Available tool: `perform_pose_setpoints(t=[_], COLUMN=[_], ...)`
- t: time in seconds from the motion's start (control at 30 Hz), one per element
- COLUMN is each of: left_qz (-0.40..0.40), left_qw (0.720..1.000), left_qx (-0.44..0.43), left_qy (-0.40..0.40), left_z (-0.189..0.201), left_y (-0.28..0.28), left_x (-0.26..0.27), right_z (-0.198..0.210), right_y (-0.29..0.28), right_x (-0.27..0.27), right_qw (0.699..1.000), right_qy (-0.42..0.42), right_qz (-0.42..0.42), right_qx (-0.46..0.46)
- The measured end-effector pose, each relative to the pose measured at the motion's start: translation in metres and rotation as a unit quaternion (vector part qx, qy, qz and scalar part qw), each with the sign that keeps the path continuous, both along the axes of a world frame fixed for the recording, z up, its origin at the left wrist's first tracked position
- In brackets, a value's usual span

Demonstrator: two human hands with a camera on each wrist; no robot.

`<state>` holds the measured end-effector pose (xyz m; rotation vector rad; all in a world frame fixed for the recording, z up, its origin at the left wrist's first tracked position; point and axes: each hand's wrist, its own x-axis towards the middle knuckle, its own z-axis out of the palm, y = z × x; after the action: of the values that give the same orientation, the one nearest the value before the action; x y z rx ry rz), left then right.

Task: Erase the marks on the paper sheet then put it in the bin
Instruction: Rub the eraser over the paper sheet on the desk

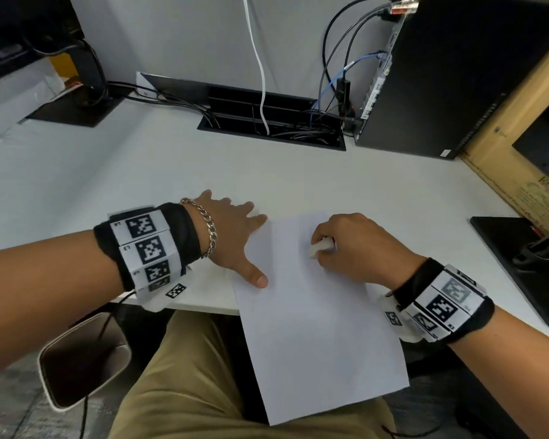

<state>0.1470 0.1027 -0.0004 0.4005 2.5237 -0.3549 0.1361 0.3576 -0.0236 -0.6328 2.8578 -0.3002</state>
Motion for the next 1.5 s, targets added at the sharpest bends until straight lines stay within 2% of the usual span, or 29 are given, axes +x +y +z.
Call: perform_pose_setpoints(t=[0.1,0.37,0.67,0.8,1.03,1.2,1.33,1.4,1.5], left_qz=[0.009,0.020,0.020,0.016,0.018,0.015,0.015,0.016,0.013], left_qw=[0.999,0.997,0.997,0.997,0.998,0.998,0.998,0.998,0.998], left_qx=[0.047,0.059,0.053,0.048,0.041,0.041,0.045,0.042,0.035], left_qy=[-0.020,-0.049,-0.053,-0.052,-0.052,-0.048,-0.048,-0.046,-0.043], left_z=[-0.007,-0.023,-0.024,-0.023,-0.022,-0.023,-0.024,-0.024,-0.023], left_y=[0.001,-0.003,-0.003,-0.002,-0.001,-0.002,-0.003,-0.002,-0.001], left_x=[-0.010,-0.021,-0.022,-0.021,-0.021,-0.021,-0.021,-0.021,-0.021], right_z=[0.005,0.008,-0.006,-0.004,-0.004,-0.002,-0.001,-0.002,0.001], right_y=[-0.001,-0.019,-0.039,-0.041,-0.042,-0.043,-0.043,-0.046,-0.049], right_x=[-0.011,-0.034,-0.036,-0.026,-0.034,-0.021,-0.028,-0.021,-0.013], right_qw=[1.000,0.998,0.997,0.995,0.998,0.995,0.994,0.988,0.984], right_qy=[-0.012,-0.003,0.044,0.045,0.055,0.028,0.070,0.088,0.071], right_qz=[0.004,0.030,0.053,0.091,0.043,0.091,0.082,0.113,0.153], right_qx=[-0.013,-0.062,-0.018,0.003,0.008,0.007,0.034,0.050,0.057])
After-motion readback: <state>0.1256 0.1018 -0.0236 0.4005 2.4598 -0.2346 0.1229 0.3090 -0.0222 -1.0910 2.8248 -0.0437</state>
